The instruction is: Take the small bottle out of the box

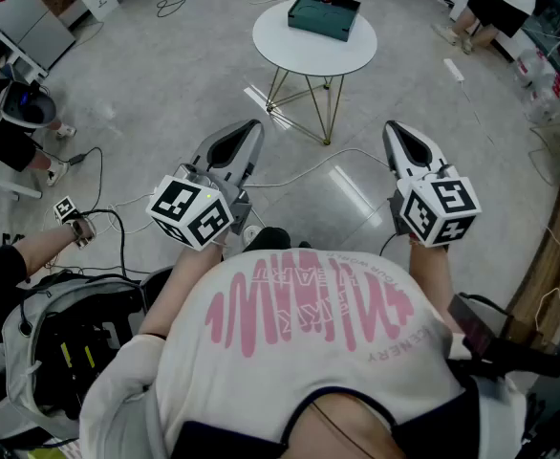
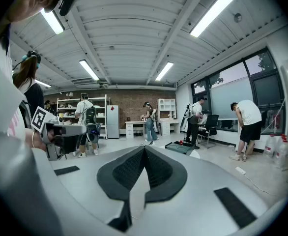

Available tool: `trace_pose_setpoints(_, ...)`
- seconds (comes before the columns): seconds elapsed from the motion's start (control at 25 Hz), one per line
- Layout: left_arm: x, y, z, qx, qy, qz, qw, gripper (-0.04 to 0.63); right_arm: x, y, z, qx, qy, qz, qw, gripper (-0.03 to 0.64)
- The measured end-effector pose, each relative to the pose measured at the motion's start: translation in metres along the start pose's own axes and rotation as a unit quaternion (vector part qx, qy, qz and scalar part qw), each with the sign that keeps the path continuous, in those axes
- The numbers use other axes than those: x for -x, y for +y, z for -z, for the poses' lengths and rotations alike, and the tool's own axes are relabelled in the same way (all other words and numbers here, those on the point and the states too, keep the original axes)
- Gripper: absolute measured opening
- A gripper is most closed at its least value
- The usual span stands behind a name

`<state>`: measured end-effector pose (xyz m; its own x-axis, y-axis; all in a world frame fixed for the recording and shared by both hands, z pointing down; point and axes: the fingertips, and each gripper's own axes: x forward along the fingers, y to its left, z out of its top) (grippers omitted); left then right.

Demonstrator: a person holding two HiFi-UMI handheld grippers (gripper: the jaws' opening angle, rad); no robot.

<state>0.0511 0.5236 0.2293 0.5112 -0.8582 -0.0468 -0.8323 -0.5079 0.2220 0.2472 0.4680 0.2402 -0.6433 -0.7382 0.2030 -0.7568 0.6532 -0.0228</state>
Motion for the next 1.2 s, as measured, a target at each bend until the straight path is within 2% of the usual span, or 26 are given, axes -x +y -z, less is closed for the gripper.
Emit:
trace_pose_setpoints(0.4,0.008,-0.014,0.011,0.006,0.011,0.003,0.9999,0.008,0.019,-0.001,0.014,-0.003,0.012,0.005,1.0,0.003)
trace_pose_setpoints(0.52,0.007,-0.009,0.018,0.018,0.02,-0.002,0.9996,0.008,0.016,-0.005,0.023,-0.019,0.02,0.005,1.0,0.003)
trace_pose_setpoints(0.76,-0.002,0.015,0.037,0.05,0.041,-0.015,0.9978,0.008,0.0,-0.024,0.036,-0.062,0.031,0.011,0.998,0.003)
trace_pose_setpoints(1.0,-0.028,0.05,0.043,0.066,0.043,-0.02,0.9967,0.008,-0.035,-0.046,0.038,-0.072,0.043,0.022,0.996,0.003)
trace_pose_setpoints(1.2,-0.067,0.082,0.037,0.066,0.04,-0.005,0.997,0.008,-0.076,-0.064,0.033,-0.06,0.048,0.03,0.997,0.003)
